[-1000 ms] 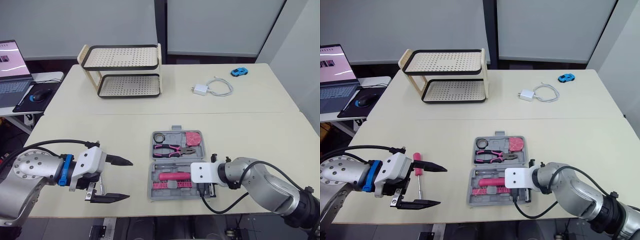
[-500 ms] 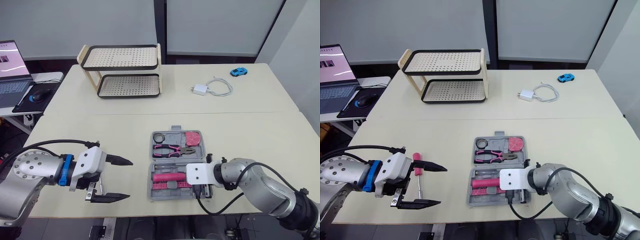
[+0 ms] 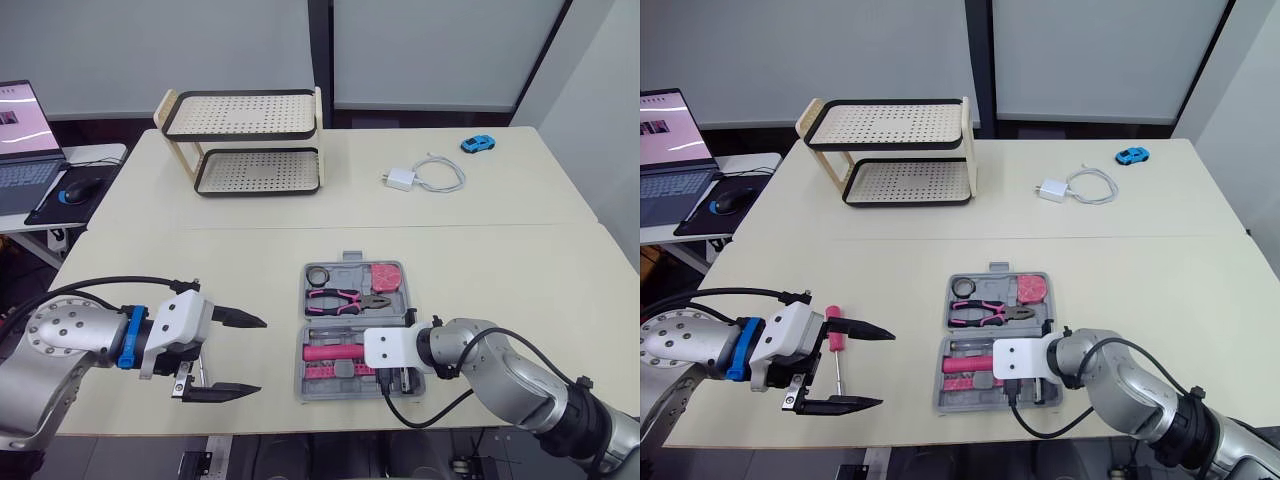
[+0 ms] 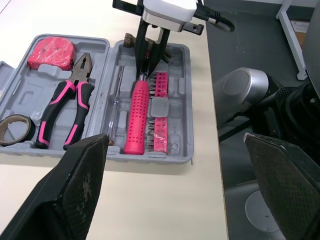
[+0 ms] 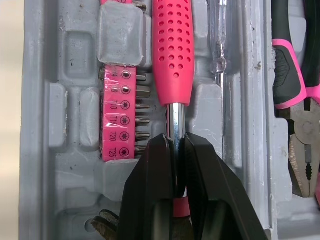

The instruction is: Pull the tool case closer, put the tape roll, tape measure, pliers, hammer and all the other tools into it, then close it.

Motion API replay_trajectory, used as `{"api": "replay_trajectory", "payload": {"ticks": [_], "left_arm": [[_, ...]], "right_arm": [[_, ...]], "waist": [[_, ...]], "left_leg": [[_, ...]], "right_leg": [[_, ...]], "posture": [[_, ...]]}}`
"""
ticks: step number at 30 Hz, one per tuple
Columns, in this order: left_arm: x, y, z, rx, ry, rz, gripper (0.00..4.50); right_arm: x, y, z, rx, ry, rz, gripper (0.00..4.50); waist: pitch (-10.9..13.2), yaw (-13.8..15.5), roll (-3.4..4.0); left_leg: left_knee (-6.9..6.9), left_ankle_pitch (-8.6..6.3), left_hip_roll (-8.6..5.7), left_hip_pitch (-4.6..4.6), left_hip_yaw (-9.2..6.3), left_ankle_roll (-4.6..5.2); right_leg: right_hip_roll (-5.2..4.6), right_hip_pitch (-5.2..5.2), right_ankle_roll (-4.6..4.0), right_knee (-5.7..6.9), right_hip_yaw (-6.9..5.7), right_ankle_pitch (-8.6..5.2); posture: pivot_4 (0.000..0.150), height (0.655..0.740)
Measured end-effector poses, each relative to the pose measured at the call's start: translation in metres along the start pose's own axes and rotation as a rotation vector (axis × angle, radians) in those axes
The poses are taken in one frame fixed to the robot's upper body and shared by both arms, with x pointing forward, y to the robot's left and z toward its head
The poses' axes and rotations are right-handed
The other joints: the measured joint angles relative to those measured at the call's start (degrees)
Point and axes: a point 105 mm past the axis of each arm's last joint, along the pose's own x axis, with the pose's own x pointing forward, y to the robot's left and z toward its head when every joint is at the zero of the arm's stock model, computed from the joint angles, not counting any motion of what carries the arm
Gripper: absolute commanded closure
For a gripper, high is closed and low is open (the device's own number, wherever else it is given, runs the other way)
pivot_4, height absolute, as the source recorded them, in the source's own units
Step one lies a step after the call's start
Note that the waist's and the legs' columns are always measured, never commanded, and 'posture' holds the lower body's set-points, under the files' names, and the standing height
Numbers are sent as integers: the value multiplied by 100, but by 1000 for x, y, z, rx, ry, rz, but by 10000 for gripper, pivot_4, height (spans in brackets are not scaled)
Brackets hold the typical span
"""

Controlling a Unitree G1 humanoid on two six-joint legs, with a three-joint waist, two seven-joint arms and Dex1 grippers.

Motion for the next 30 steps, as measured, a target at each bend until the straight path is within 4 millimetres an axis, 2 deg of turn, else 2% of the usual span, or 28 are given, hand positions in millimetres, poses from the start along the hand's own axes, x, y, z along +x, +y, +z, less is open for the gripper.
{"api": "replay_trajectory", "payload": {"ticks": [6,12,18,21,24,27,30], "left_arm": [[0,1,0,0,0,9,0],[1,1,0,-1,1,12,0],[8,0,-1,-4,-14,-11,0],[9,3,2,13,-20,-11,0],[10,4,3,17,-24,-16,0],[10,6,3,15,-31,-13,0],[11,7,4,18,-32,-13,0]], "right_arm": [[0,0,0,3,0,8,44115],[-2,-3,2,-1,-17,3,23561],[-8,-15,14,0,-89,-29,23561],[-13,-26,23,10,-201,-44,23561],[-10,-32,21,26,-295,-15,23561],[-1,-32,19,63,-384,46,29695],[7,-37,22,112,-462,62,39635]], "waist": [[0,1,0],[0,1,0],[0,1,0],[-1,1,-1],[-1,0,-1],[-1,-3,-1],[0,-15,-1]], "left_leg": [[0,0,0,0,0,0],[0,0,0,1,0,0],[1,0,0,1,0,0],[1,0,0,3,1,0],[1,0,1,6,5,0],[2,0,1,7,6,0],[1,0,1,9,3,0]], "right_leg": [[0,0,0,0,0,0],[0,1,0,1,-1,0],[1,2,0,1,-1,0],[1,4,0,1,-1,1],[1,7,0,1,-2,1],[3,7,-1,3,-1,1],[6,5,-2,5,2,1]], "posture": [[1500,7400],[1500,7400],[1500,7400],[1500,7400],[1500,7400],[1500,7400],[1500,7400]]}}
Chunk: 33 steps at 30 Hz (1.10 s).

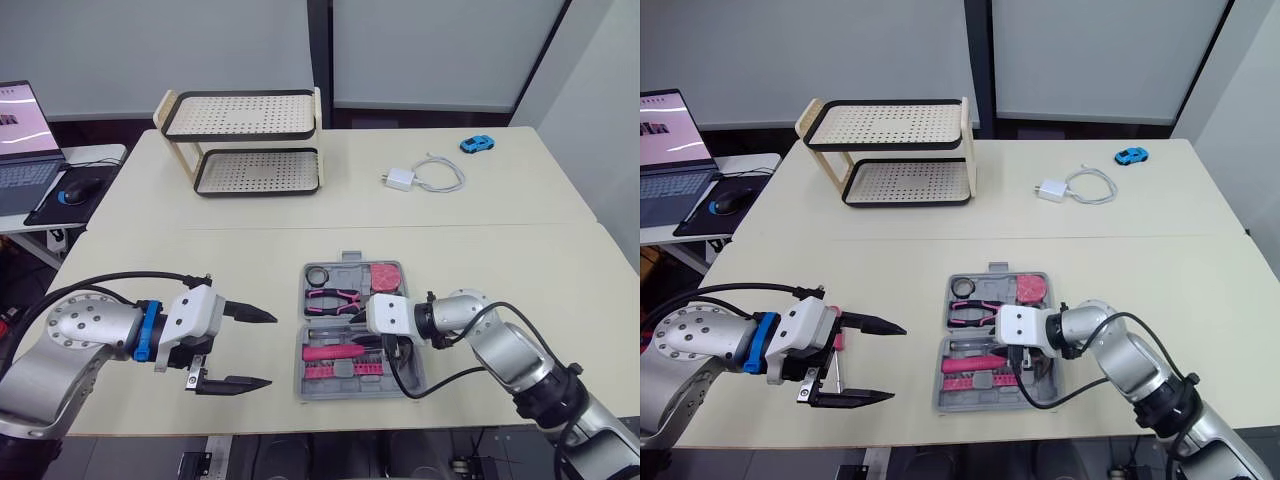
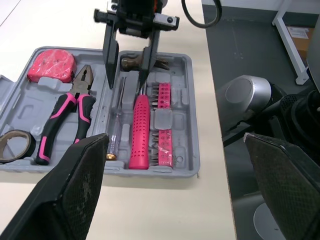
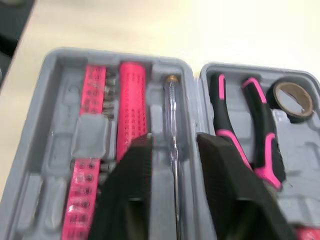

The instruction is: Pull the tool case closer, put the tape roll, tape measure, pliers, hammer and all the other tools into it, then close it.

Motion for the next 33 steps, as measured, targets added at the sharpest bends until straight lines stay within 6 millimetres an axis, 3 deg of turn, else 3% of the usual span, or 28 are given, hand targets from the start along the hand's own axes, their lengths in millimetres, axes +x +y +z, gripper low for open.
{"api": "replay_trajectory", "payload": {"ticks": [2,7,15,24,33], "left_arm": [[0,0,0,0,0,0,0],[1,0,1,0,-1,-5,0],[2,-1,-1,-7,0,-8,0],[2,1,2,4,-2,-10,0],[3,0,2,4,-2,-12,0]], "right_arm": [[6,1,4,0,-51,31,44555],[17,6,7,5,-101,65,44555],[17,24,3,27,-102,93,44555],[18,37,-25,96,-60,75,44555],[18,41,-28,196,-87,33,44555]], "waist": [[0,-1,0],[0,4,0],[0,12,0],[0,11,0],[0,12,0]], "left_leg": [[0,0,1,0,-2,0],[1,0,-1,0,-4,0],[1,0,0,0,-5,0],[1,0,0,1,0,0],[1,0,2,4,-3,0]], "right_leg": [[2,0,0,0,-1,0],[2,0,0,0,1,0],[3,-1,0,0,1,0],[6,0,0,2,0,0],[8,2,0,3,4,0]], "posture": [[1500,7400],[1500,7400],[1500,7400],[1500,7400],[1500,7400]]}}
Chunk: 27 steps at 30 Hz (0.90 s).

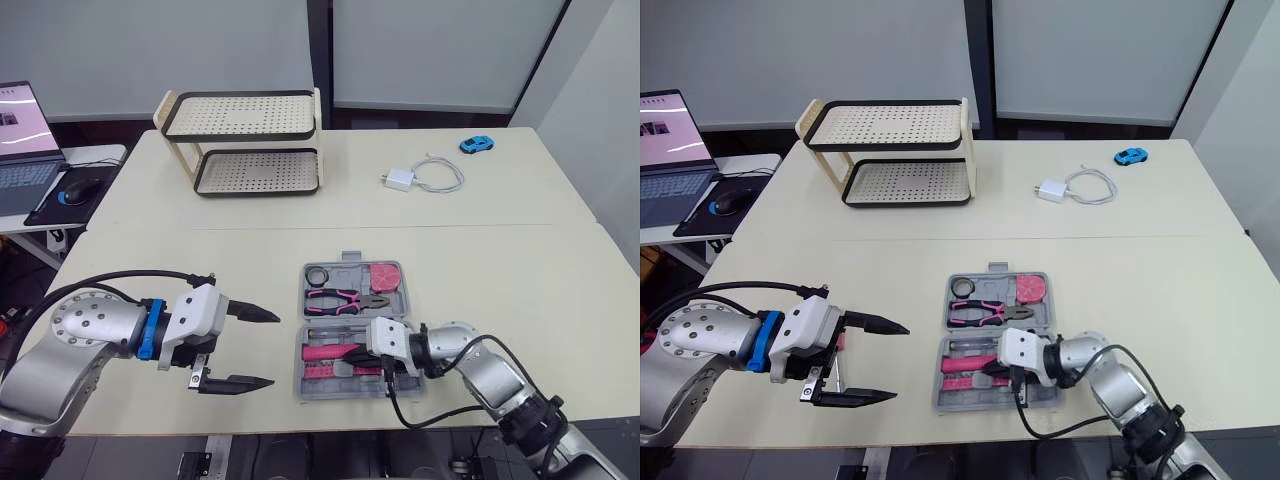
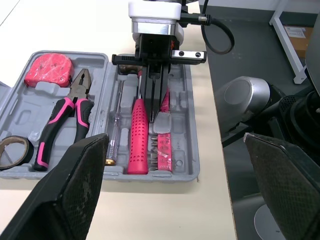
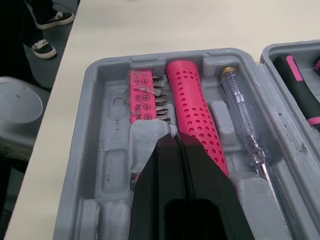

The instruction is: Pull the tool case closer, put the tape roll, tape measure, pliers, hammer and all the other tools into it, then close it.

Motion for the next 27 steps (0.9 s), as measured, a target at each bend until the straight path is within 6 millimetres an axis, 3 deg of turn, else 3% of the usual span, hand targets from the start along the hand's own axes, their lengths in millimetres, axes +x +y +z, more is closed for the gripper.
{"api": "replay_trajectory", "payload": {"ticks": [9,19,22,27], "left_arm": [[0,0,0,1,0,-3,0],[0,1,2,9,-1,-4,0],[2,0,1,8,-1,-8,0],[3,1,2,13,-4,-11,0]], "right_arm": [[-2,9,4,68,-3,16,44555],[-3,8,44,-34,-115,17,44555],[-5,5,42,-53,-97,3,44555],[-6,-2,22,-47,-39,-28,44555]], "waist": [[0,0,0],[0,2,0],[0,2,0],[0,1,0]], "left_leg": [[0,0,0,1,-1,0],[0,0,1,0,-3,0],[0,0,1,1,-2,0],[0,0,0,0,2,0]], "right_leg": [[0,0,0,0,0,0],[2,1,0,0,-1,0],[2,1,0,-1,-1,0],[3,1,0,0,-2,0]], "posture": [[1500,7400],[1500,7400],[1500,7400],[1500,7400]]}}
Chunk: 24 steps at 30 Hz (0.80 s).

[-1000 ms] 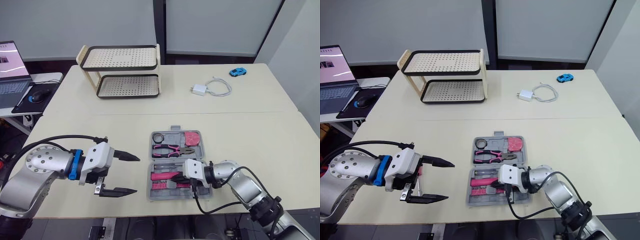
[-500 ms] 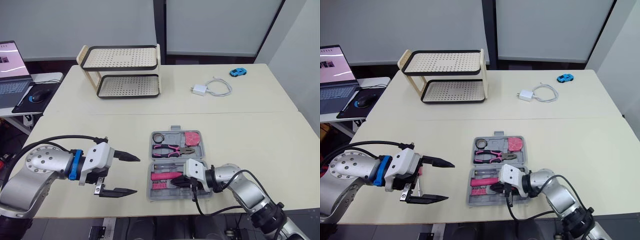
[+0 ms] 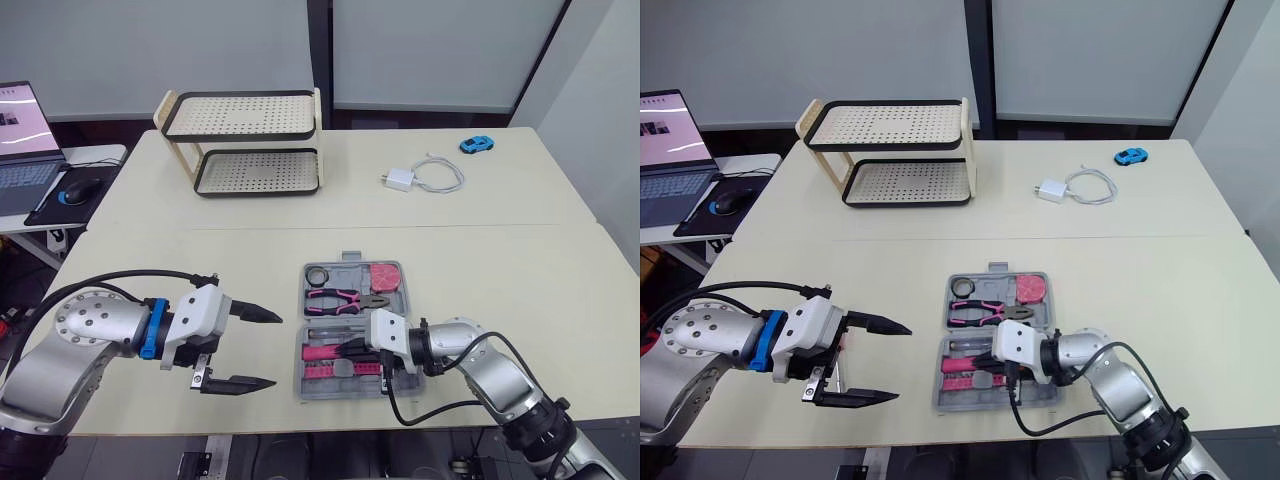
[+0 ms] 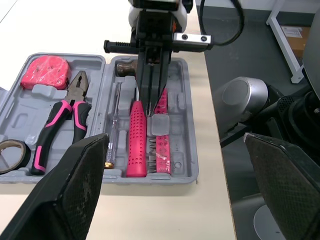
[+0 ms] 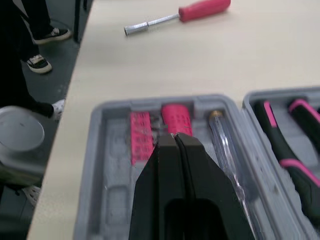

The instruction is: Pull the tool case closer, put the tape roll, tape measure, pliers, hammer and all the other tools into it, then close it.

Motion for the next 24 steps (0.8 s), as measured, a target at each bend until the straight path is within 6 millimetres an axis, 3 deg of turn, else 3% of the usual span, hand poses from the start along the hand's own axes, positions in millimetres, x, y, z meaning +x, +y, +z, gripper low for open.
{"api": "replay_trajectory", "payload": {"ticks": [24], "left_arm": [[3,-4,1,1,-1,-13,0]], "right_arm": [[-1,-5,-22,48,77,-37,44555]], "waist": [[0,0,0]], "left_leg": [[0,0,1,2,0,0]], "right_leg": [[1,2,0,0,2,0]], "posture": [[1500,7400]]}}
